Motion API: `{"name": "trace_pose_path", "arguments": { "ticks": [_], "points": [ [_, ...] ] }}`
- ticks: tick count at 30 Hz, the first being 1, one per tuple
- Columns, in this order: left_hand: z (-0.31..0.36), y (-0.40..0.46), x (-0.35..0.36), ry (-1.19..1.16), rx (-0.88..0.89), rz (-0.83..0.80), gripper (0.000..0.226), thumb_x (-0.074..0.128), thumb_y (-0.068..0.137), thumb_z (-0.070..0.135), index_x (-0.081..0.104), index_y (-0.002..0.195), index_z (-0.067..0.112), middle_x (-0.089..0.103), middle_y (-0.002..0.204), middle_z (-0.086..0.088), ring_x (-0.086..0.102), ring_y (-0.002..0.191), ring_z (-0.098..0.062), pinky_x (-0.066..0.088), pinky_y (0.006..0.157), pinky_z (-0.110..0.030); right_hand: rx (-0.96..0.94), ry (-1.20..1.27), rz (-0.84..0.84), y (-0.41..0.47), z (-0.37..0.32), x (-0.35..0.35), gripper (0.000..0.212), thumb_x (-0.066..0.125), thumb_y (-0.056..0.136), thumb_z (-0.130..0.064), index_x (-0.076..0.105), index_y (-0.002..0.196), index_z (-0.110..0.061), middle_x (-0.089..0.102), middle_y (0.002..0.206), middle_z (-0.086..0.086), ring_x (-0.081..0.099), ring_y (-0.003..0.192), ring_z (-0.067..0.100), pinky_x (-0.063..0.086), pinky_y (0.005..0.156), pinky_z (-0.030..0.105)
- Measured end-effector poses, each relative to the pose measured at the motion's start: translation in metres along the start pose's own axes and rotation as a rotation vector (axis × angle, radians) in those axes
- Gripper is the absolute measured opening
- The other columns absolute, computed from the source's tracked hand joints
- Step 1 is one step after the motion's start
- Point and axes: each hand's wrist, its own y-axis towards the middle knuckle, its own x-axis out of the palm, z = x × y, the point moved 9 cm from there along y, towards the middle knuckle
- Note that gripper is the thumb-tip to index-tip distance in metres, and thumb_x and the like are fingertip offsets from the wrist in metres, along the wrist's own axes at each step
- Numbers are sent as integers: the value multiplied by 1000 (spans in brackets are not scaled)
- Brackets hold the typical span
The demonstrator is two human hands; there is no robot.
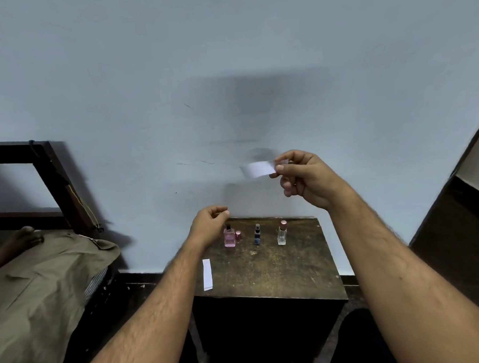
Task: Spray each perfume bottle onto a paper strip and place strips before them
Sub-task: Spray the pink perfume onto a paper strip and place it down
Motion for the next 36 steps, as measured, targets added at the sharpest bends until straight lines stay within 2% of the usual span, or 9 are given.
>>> {"name": "trace_pose_path", "arguments": {
  "ticks": [4, 10, 14, 20, 21, 25, 30, 32, 36],
  "points": [
    [2, -4, -3, 148, 50, 41, 40, 60, 96, 28, 60, 132, 13, 63, 129, -4, 59, 117, -17, 45, 101, -32, -58, -915, 166, 5, 11, -14, 13, 62, 85, -8, 69, 82, -19, 72, 76, -1, 60, 60, 16, 46, 57, 29],
    [-7, -8, 0, 291, 79, 40, 45, 59, 96, 29, 55, 137, 14, 59, 137, -3, 55, 125, -19, 40, 104, -31, -67, -28, -79, -6, -13, 3, 13, 64, 84, 2, 66, 84, -11, 70, 72, 12, 45, 42, 15, 35, 45, 23],
    [-11, -11, -2, 350, 92, 69, 46, 61, 94, 30, 57, 137, 15, 62, 134, -3, 57, 122, -20, 42, 102, -30, -78, -924, 215, 0, -4, -20, 14, 63, 85, -10, 68, 79, -21, 73, 77, 0, 57, 57, 16, 45, 54, 28],
    [-12, -20, 0, 358, 94, 76, 49, 61, 95, 30, 52, 140, 15, 59, 138, -4, 55, 125, -22, 41, 103, -32, -22, 120, 8, -15, -1, -3, 17, 61, 87, 3, 63, 80, -12, 68, 70, 10, 41, 41, 13, 28, 44, 17],
    [-12, -21, 0, 371, 100, 82, 50, 60, 95, 32, 51, 141, 15, 58, 139, -4, 54, 126, -22, 41, 103, -32, 0, 76, 32, -14, 2, -7, 17, 62, 87, 2, 63, 80, -14, 69, 71, 9, 43, 42, 13, 29, 45, 18],
    [-3, -30, 7, 429, 147, 68, 56, 56, 96, 41, 46, 145, 16, 52, 145, -3, 49, 132, -22, 38, 105, -33, 31, -991, 185, -19, 10, -23, 15, 62, 84, -7, 68, 79, -20, 72, 76, 2, 61, 59, 17, 50, 56, 31],
    [12, -43, 23, 635, 317, 24, 63, 44, 98, 52, 39, 147, 14, 43, 151, -4, 38, 139, -19, 33, 109, -34, -102, -7, 21, -33, -27, -9, 12, 63, 87, 2, 64, 85, -10, 69, 72, 10, 48, 43, 13, 37, 43, 21],
    [6, -44, 27, 759, 331, -6, 70, 37, 97, 59, 28, 153, 17, 29, 159, -4, 23, 147, -19, 27, 117, -43, -62, 99, 19, -32, -23, -14, 14, 62, 87, 0, 63, 83, -13, 68, 73, 10, 49, 44, 14, 39, 45, 22],
    [6, -49, 29, 864, 360, -9, 72, 35, 96, 61, 29, 153, 17, 29, 158, -5, 21, 147, -18, 25, 117, -43, 5, -882, 249, -35, 9, -34, 11, 65, 84, -11, 68, 80, -21, 72, 79, 2, 59, 59, 16, 47, 57, 29]
  ]
}}
